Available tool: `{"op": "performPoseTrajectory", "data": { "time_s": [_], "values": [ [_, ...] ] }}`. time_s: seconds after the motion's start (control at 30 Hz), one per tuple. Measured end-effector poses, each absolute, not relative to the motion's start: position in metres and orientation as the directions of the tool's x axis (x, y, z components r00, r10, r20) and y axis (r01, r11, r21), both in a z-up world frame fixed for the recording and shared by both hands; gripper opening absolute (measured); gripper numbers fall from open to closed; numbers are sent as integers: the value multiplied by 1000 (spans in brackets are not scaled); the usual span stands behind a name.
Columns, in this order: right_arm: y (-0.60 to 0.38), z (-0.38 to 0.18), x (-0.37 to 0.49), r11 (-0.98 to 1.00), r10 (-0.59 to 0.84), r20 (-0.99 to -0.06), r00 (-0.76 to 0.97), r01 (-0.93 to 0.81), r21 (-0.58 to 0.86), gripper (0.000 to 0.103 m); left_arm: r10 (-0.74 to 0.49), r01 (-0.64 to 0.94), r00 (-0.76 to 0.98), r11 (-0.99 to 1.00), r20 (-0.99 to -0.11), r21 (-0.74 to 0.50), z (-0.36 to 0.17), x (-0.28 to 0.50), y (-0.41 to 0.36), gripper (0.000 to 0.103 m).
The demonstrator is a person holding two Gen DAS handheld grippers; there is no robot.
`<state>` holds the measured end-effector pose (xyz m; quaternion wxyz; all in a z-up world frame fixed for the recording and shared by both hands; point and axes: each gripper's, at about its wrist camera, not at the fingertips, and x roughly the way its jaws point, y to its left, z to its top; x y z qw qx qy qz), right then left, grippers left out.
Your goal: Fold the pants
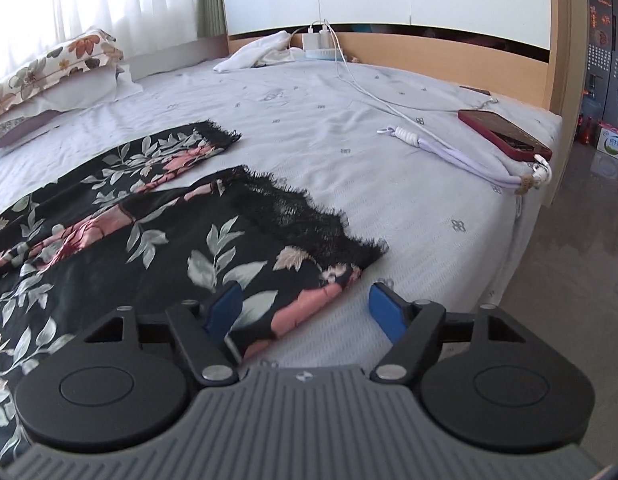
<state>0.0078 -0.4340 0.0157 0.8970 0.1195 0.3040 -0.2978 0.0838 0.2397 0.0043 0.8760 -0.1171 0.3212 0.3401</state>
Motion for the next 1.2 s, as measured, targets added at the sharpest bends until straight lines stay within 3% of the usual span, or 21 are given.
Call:
{"op": "performPoseTrajectory", "data": {
  "time_s": [0.13,0.23,0.3,0.33,0.4,0.43,0.47,0.57,1.0,1.2],
  "values": [
    [-440,12,18,800,-451,-606,656,597,51,69,528,-685,559,729,-639,4,5,87,239,52],
    [-442,10,24,804,-451,-603,658,593,47,58,542,-691,552,723,-633,17,4,87,238,65],
    [-442,9,26,805,-453,-604,655,592,39,54,564,-693,557,721,-610,34,0,87,236,66],
    [-441,8,27,807,-456,-605,653,590,28,46,568,-689,559,723,-604,42,-2,87,236,62],
    [-439,9,28,809,-467,-605,645,587,2,23,561,-680,574,733,-596,35,-3,87,235,42],
    [-439,10,29,808,-467,-609,641,589,0,9,559,-673,583,739,-590,36,-1,87,233,14],
    [-440,11,29,805,-467,-612,638,593,4,7,557,-670,583,741,-592,38,2,87,232,5],
    [-444,18,27,805,-454,-612,647,593,30,3,567,-677,588,735,-577,33,13,84,230,4],
    [-447,47,15,819,-472,-572,671,573,-4,3,581,-657,648,754,-493,24,67,46,229,3],
    [-447,50,6,824,-475,-567,673,566,-19,2,587,-669,630,743,-509,27,71,31,235,3]
  ]
}}
